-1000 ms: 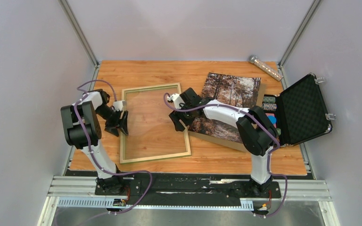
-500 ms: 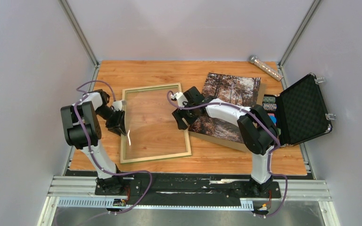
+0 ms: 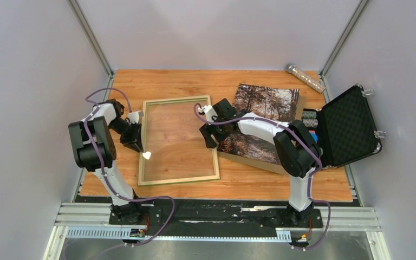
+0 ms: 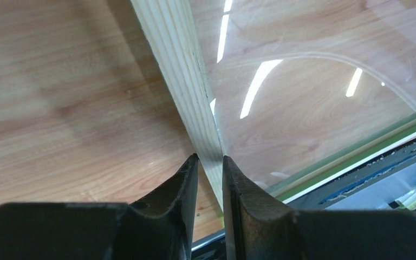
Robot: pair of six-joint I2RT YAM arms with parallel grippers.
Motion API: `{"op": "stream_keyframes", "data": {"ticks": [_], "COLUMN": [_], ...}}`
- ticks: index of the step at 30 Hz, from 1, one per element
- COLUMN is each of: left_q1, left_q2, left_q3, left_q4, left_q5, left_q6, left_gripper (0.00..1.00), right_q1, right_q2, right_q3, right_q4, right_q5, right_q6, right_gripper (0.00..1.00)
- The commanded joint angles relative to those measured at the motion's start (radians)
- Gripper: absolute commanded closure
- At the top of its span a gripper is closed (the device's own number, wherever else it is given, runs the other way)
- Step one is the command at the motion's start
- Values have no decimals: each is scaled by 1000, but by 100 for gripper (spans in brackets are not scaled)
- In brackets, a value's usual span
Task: Put the photo into the frame
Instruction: Adjust the photo frame item on the photo frame.
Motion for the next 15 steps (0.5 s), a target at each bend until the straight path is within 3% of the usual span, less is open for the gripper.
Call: {"op": "stream_keyframes", "data": {"ticks": [1,7,9,12,15], "left_q1": [8,11,14,14,14], "left_q2": [-34,-34,-40,-48,-59], "left_q3": [69,87,88,78,66], "left_q4": [-8,-15,-14,-8,5], "left_q5": [66,72,86,111,122], "left_q6": [36,35,31,22,15], "left_gripper": [91,96,87,58,36], "right_q1": [-11,-24,-28,-31,-36], "right_q2": [-16,-24,-29,-37,-39], "right_q3": [2,0,0,2,5], "right_q4": [28,27,27,27,27], "right_q5": [-6,-7,-8,-7,-8], "right_q6": [1,2,3,9,27], "right_gripper": [32,32,32,31,30]}}
